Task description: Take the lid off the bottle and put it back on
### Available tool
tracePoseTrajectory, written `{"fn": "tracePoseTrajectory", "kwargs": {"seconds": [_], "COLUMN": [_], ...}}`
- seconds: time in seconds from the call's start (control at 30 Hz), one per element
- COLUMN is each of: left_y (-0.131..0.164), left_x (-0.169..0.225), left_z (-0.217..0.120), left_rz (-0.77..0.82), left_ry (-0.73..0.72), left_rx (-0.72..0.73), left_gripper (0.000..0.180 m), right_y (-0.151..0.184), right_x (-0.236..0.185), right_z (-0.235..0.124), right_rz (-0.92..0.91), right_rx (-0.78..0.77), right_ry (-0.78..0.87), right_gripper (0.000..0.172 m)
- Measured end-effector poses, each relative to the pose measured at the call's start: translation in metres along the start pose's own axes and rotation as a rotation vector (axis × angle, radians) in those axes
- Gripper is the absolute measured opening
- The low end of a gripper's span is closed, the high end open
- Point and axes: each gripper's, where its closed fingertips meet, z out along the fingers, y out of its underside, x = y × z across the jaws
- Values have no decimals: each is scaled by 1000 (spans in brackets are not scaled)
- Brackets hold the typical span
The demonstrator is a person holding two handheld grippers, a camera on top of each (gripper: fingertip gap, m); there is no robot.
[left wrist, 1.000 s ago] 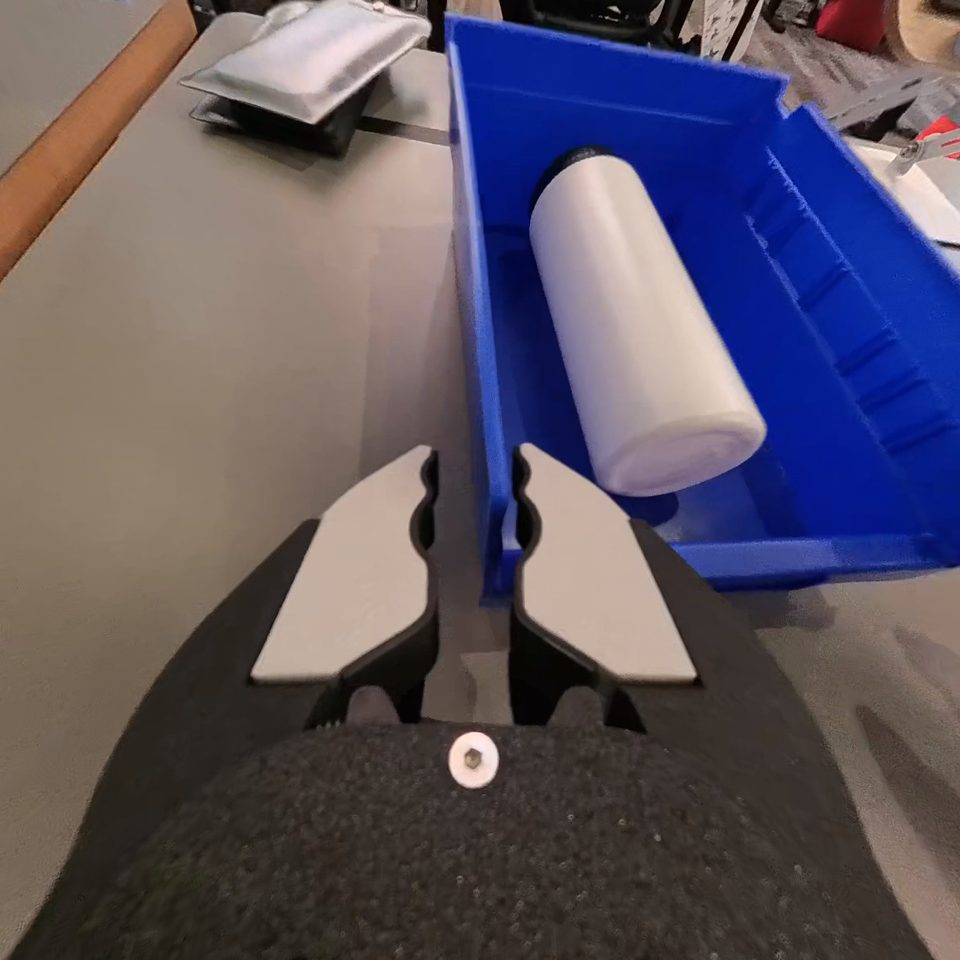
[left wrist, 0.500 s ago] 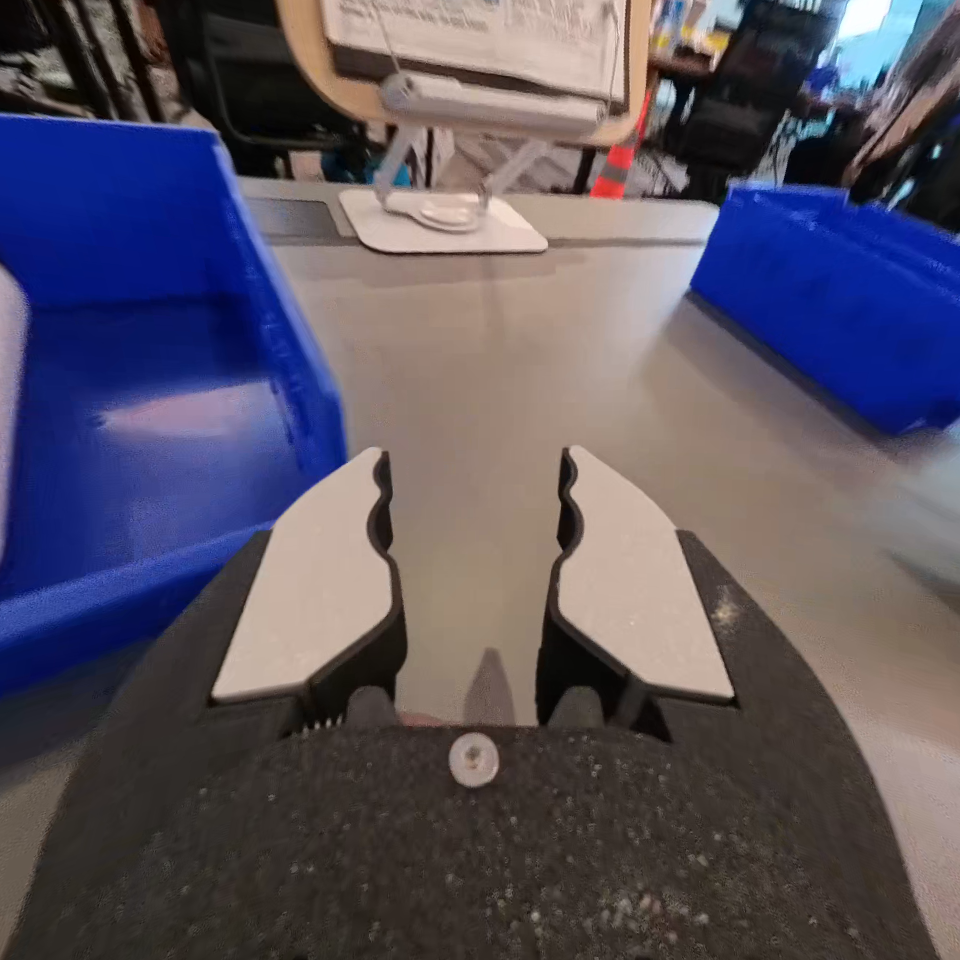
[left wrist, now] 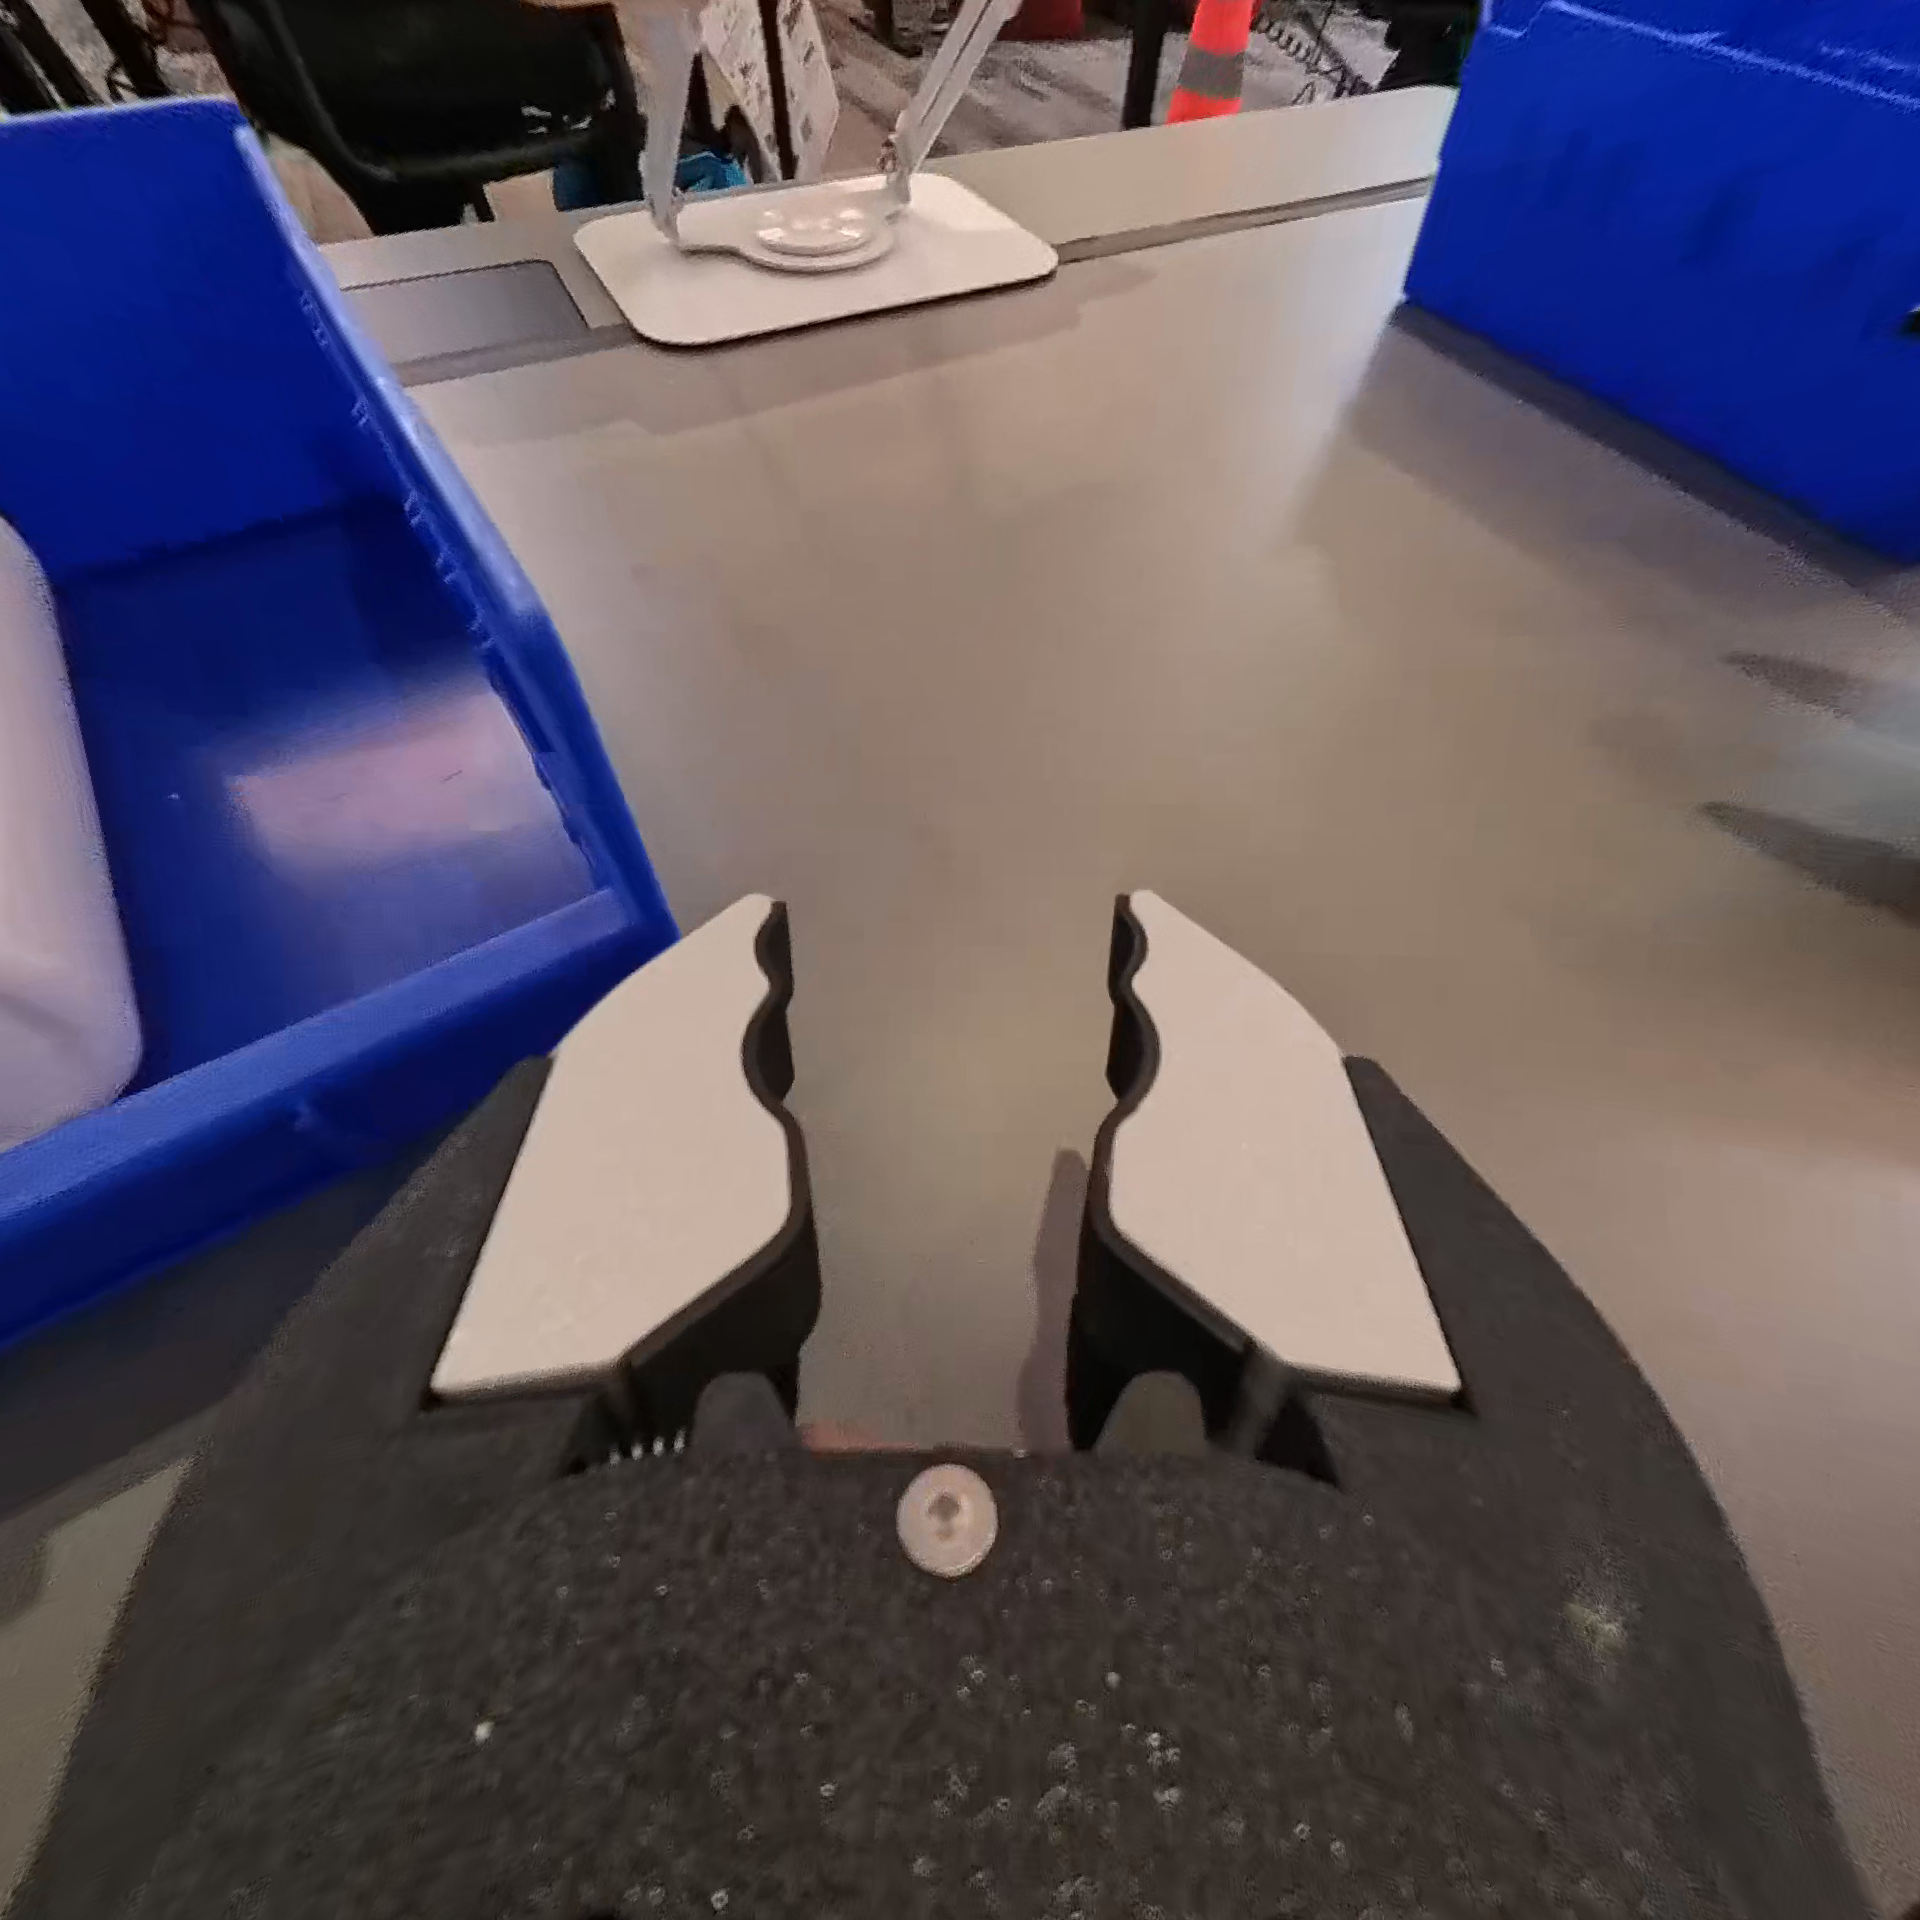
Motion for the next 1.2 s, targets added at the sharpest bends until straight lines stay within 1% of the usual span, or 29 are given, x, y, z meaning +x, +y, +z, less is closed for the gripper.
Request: {"fn": "tracePoseTrajectory", "kwargs": {"seconds": [0.17,0.23,0.3,0.37,0.43,0.5,0.6,0.7,0.77,0.9,1.0,1.13,1.2], "left_y": [5,1,-1,2,-1,-4,-12,-15,-18,-17,-11,-8,-10], "left_x": [-7,-7,-5,-4,-5,-4,4,9,12,28,38,30,27], "left_z": [-3,0,6,11,12,12,19,29,30,27,28,23,18], "left_rz": [-124,-175,-195,-162,-105,-67,-57,10,45,15,0,42,30], "left_ry": [35,62,84,71,30,0,4,-21,-43,-17,15,-33,-43], "left_rx": [-30,-26,-29,-55,-46,-35,-20,-32,-23,-32,-58,-60,-46], "left_gripper": [58,58,58,58,58,57,58,59,61,62,62,62,61], "right_y": [-9,-8,-3,-1,-6,-3,8,8,9,10,10,8,7], "right_x": [-13,-16,-12,-10,-10,-8,-3,-3,-1,-1,-1,-5,-7], "right_z": [19,22,22,17,8,3,-4,-10,-14,-25,-24,-20,-16], "right_rz": [-105,-114,-124,-108,-99,-130,-203,-258,-267,-265,-258,-248,-240], "right_rx": [-9,-13,-27,-34,-1,-4,-39,-27,-31,-23,-23,-19,-18], "right_ry": [-25,-43,-29,-25,-24,-6,39,62,75,82,82,70,59], "right_gripper": [66,65,65,65,63,61,61,60,60,61,61,61,61]}}
